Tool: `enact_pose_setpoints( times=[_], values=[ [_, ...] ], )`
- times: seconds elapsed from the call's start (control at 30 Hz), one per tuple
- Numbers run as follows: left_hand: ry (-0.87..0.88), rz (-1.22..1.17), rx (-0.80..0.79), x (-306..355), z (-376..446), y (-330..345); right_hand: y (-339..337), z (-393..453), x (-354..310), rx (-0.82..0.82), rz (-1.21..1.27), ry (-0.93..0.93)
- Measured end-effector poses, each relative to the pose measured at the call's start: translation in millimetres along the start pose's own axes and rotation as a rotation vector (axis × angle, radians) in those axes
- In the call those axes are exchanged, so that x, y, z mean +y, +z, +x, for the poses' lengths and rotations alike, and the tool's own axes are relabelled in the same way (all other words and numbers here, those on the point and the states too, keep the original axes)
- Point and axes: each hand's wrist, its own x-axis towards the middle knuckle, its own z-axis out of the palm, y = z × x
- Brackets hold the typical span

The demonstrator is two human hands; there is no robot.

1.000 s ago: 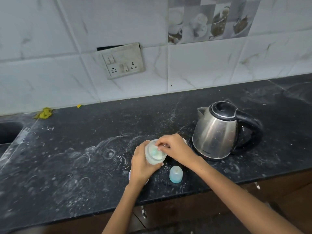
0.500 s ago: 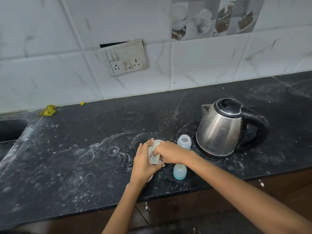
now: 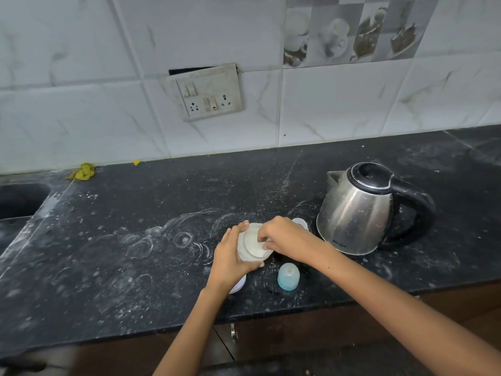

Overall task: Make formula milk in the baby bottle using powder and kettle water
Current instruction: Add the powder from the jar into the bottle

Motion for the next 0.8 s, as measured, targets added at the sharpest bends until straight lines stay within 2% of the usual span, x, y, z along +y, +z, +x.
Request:
enact_pose_setpoints(
  times=[0.17, 0.37, 0.63, 0.8],
  values=[
    [-0.025, -0.018, -0.055, 2, 2, -2, 3, -8, -1, 0.072, -0.135, -0.027],
    [-0.024, -0.032, -0.103, 3, 3, -3, 3, -10, -9, 0.024, -0.321, -0.034],
    [-0.017, -0.055, -0.126, 8, 5, -2, 11, -9, -9, -0.024, -0.415, -0.098],
    [0.018, -0.082, -0.126, 11, 3, -1, 13, -13, -14, -0.076, -0.361, -0.079]
  ],
)
